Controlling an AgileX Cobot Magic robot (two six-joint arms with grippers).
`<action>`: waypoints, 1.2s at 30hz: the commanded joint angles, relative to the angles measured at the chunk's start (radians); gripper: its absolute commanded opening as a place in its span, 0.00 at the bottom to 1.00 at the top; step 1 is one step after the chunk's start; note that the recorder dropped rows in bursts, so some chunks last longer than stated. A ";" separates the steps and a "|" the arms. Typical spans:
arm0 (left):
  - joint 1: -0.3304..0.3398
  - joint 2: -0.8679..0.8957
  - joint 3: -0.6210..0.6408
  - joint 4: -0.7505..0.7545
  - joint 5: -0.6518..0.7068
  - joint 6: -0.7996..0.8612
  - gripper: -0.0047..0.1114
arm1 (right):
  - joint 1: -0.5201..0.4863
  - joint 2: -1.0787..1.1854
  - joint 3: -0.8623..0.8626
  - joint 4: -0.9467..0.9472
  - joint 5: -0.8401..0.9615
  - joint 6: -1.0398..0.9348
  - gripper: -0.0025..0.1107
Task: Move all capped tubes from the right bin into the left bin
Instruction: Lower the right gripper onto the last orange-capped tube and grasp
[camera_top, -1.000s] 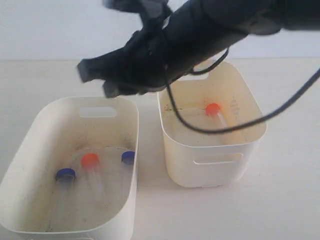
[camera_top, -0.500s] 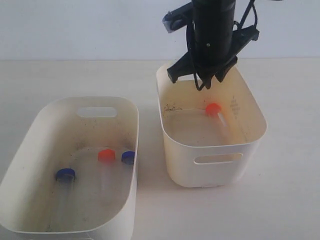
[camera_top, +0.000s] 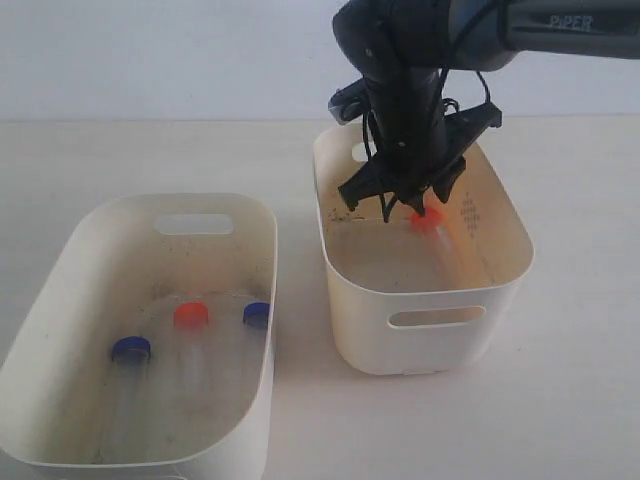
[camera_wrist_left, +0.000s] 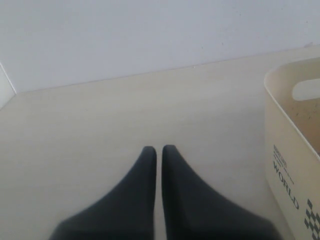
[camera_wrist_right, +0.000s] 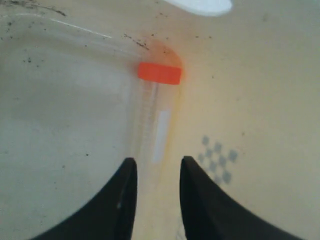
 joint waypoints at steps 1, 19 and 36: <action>0.001 0.000 -0.004 -0.001 -0.015 -0.012 0.08 | -0.003 0.028 -0.005 -0.016 0.003 0.036 0.29; 0.001 0.000 -0.004 -0.001 -0.015 -0.012 0.08 | -0.001 0.106 -0.002 -0.029 -0.032 0.117 0.50; 0.001 0.000 -0.004 -0.001 -0.015 -0.012 0.08 | -0.001 0.199 -0.001 -0.043 -0.014 0.140 0.53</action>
